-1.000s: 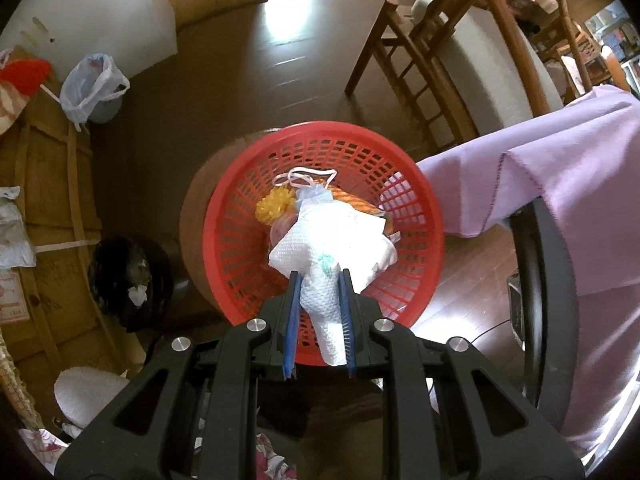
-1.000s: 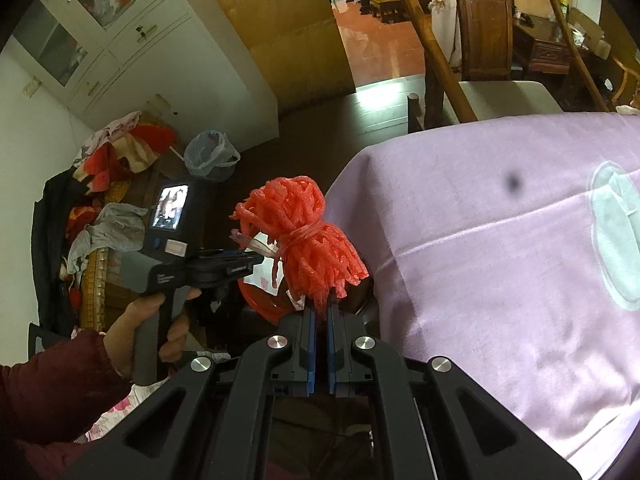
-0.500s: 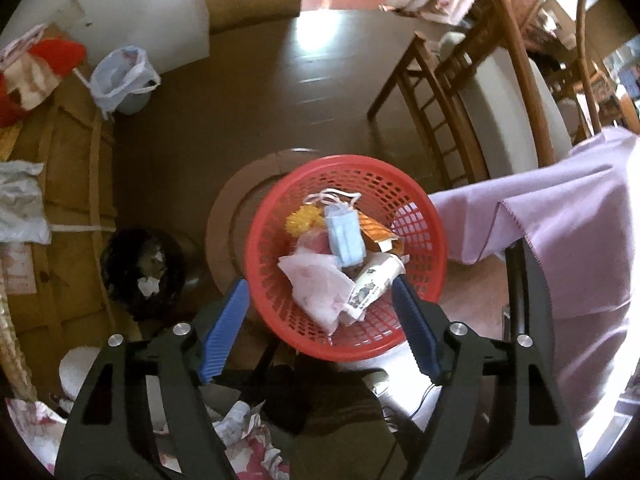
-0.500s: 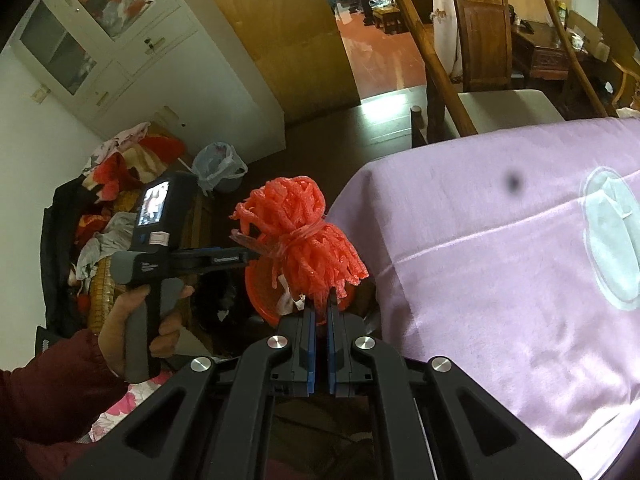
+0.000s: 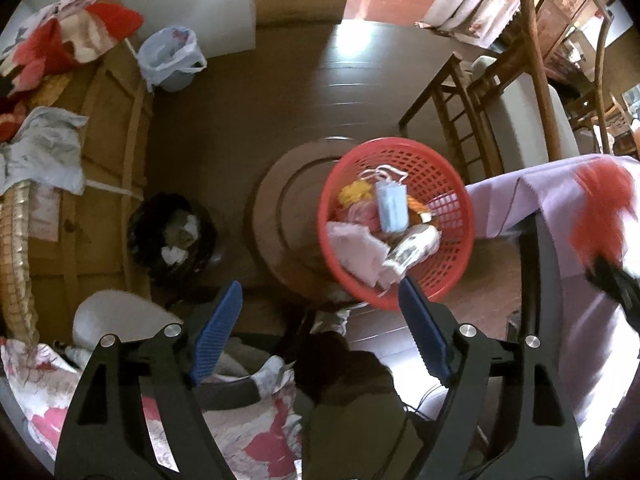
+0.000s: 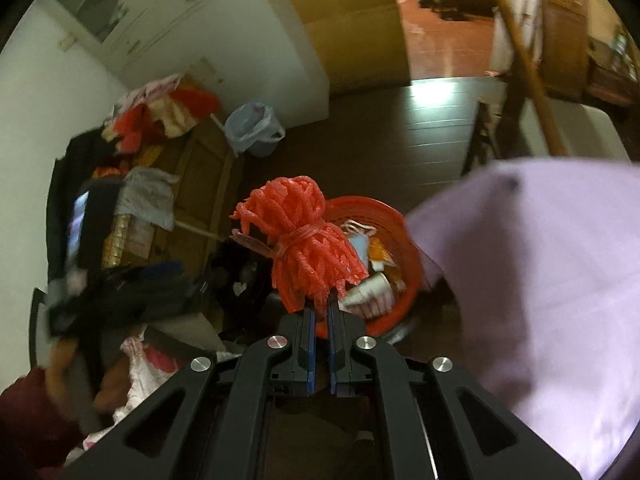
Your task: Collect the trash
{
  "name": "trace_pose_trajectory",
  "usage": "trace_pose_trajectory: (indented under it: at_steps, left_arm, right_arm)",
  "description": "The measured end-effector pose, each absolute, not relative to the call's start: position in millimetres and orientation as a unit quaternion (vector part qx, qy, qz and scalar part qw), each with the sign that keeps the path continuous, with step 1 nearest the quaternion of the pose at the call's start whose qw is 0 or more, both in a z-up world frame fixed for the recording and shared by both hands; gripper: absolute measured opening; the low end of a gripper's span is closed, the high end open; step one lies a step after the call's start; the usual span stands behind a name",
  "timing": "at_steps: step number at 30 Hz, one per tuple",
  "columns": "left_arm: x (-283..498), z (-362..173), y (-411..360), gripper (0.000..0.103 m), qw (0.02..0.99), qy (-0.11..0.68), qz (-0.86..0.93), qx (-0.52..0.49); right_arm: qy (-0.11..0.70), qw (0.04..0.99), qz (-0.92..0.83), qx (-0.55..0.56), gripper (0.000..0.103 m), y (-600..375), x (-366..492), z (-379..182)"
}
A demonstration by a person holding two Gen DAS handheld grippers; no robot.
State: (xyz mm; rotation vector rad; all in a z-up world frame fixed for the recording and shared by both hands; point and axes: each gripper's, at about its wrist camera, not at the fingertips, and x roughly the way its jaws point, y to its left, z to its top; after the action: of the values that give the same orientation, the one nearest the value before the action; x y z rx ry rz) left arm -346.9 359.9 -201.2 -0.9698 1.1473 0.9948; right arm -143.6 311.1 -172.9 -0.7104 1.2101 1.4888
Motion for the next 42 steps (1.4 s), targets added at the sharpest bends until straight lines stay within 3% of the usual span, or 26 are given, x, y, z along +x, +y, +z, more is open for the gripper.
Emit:
trace_pose_trajectory:
  at_steps: [1,3,4,12,19,23,27,33,42]
  left_arm:
    - [-350,-200,359,0.079,0.62,0.499,0.433,-0.423]
    - [-354,-200,357,0.08,0.617,0.499,0.436,-0.424]
    - [-355,-200,356,0.08,0.616,0.5,0.437,-0.423]
    - [-345,-190,358,0.08,0.621,0.5,0.446,-0.407]
    - [-327,-141,343,0.083,0.645,0.475,0.465,-0.377]
    - [-311,-112,325,0.084,0.658,0.468,0.472,-0.355]
    - [-299,-90,309,0.088,0.665,0.462,0.479,-0.338]
    - [-286,-71,288,0.091,0.672,0.46,0.489,-0.312]
    - [-291,-66,275,0.095,0.666,0.451,0.496,-0.327]
  right_arm:
    - [0.51,0.513,0.618,-0.306,0.011,321,-146,-181]
    - [0.521,0.505,0.612,-0.314,0.038,332,-148,-192]
    - [0.523,0.508,0.607,-0.316,0.041,335,-148,-193]
    - [0.51,0.517,0.615,-0.307,0.043,322,-144,-169]
    - [0.499,0.537,0.619,-0.281,0.046,291,-135,-132]
    - [0.486,0.553,0.623,-0.265,0.053,266,-125,-110]
    - [0.439,0.602,0.61,-0.271,0.071,246,-120,-90]
    - [0.403,0.625,0.623,-0.244,0.085,226,-116,-72]
    - [0.404,0.599,0.645,-0.25,0.093,215,-128,-65]
